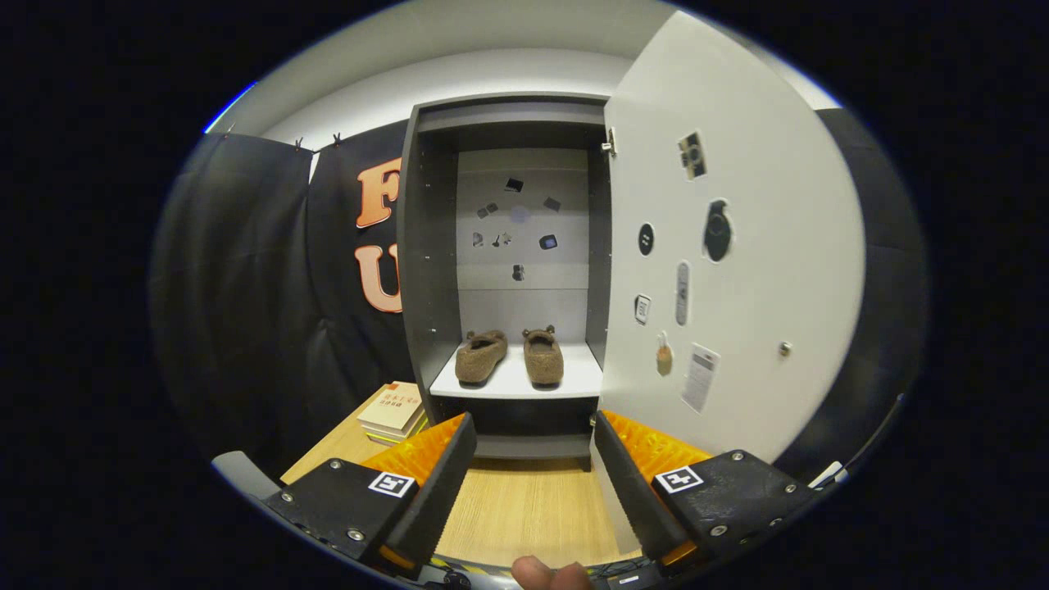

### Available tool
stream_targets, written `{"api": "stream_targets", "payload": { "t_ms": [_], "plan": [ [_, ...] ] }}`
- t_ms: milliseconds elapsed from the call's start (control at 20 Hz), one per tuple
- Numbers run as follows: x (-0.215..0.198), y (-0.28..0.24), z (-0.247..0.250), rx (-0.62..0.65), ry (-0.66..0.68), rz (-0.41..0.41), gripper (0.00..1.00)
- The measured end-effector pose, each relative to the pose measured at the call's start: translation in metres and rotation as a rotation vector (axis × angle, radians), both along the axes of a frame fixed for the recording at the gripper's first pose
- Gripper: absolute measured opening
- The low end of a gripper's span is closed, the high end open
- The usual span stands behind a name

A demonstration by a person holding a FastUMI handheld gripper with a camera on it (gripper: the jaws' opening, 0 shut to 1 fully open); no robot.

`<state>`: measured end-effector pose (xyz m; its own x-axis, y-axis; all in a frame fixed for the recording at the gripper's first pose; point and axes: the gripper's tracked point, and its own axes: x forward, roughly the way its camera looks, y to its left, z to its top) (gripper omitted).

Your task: Open the shoe cabinet door, grab the shoes and put them into the shoe cabinet, then close the shoe cabinet door.

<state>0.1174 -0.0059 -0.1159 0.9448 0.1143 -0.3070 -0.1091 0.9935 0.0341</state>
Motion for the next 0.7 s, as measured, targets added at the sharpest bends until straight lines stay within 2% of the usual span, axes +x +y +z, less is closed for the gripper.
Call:
{"api": "stream_targets", "payload": {
  "t_ms": [200,350,700],
  "plan": [
    [-0.039,-0.049,-0.005,0.007,-0.012,0.04,0.91],
    [-0.049,-0.085,-0.005,0.05,-0.013,0.036,0.91],
    [-0.033,-0.177,-0.003,0.073,-0.056,-0.073,0.91]
  ]
}}
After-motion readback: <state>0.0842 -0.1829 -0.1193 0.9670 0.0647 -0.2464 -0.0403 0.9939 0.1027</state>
